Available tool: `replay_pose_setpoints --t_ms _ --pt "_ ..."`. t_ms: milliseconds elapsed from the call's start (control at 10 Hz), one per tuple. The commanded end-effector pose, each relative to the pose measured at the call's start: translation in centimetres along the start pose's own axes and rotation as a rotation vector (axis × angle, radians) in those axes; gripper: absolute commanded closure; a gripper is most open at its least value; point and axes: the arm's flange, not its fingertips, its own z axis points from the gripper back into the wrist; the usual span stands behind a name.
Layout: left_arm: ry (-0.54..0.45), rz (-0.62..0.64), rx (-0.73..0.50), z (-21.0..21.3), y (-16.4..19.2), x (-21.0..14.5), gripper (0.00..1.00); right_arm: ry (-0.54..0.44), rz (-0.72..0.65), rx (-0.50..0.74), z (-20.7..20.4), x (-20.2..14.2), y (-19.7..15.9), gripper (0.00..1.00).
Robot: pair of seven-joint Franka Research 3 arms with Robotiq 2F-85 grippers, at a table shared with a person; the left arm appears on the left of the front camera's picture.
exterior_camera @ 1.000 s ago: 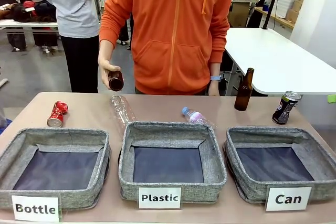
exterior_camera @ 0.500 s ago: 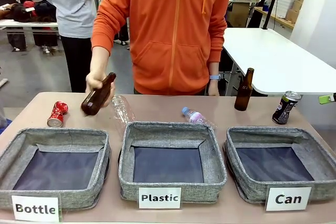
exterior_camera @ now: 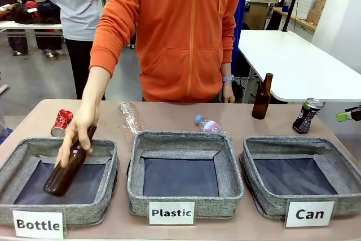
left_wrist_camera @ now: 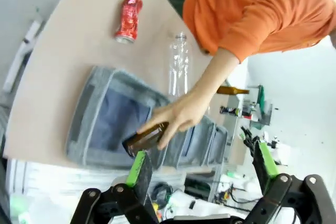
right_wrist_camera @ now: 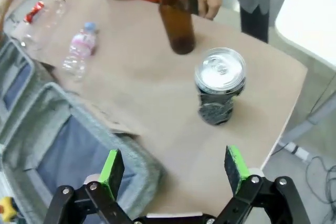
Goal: Sort the can waste into the basket.
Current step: Pick up the can waste from the table and place it in the right Fabric basket.
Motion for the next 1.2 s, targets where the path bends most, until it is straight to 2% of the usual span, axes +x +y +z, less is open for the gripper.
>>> replay_pose_setpoints --t_ms 0,300,500,900,1000,1100 --pt "0.025 0.011 0.065 1.8 1.1 -0.8 0.0 -0.07 0.08 -0.035 -3.2 0.0 -2.5 0.0" --pt "-0.009 0.027 -0.017 2.7 0.6 -0.9 0.0 -0.032 0.103 -0.054 -6.4 -0.2 -3.9 0.0" --pt "0.045 0.049 -0.039 0.9 0.4 -1.4 0.0 -0.026 0.105 -0.051 -8.0 -0.1 -4.0 0.0" --pt "0.262 -0.016 -0.018 -9.3 -0.3 -5.2 0.0 -0.069 0.105 -0.046 -10.2 0.0 -4.2 0.0" --pt "0.361 0.052 -0.003 -11.5 -0.5 -5.9 0.0 -0.097 0.102 -0.045 -10.5 0.0 -4.2 0.0" --pt "0.41 0.064 0.023 -13.6 -0.4 -6.5 0.0 -0.12 0.105 -0.036 -11.1 -0.1 -4.4 0.0"
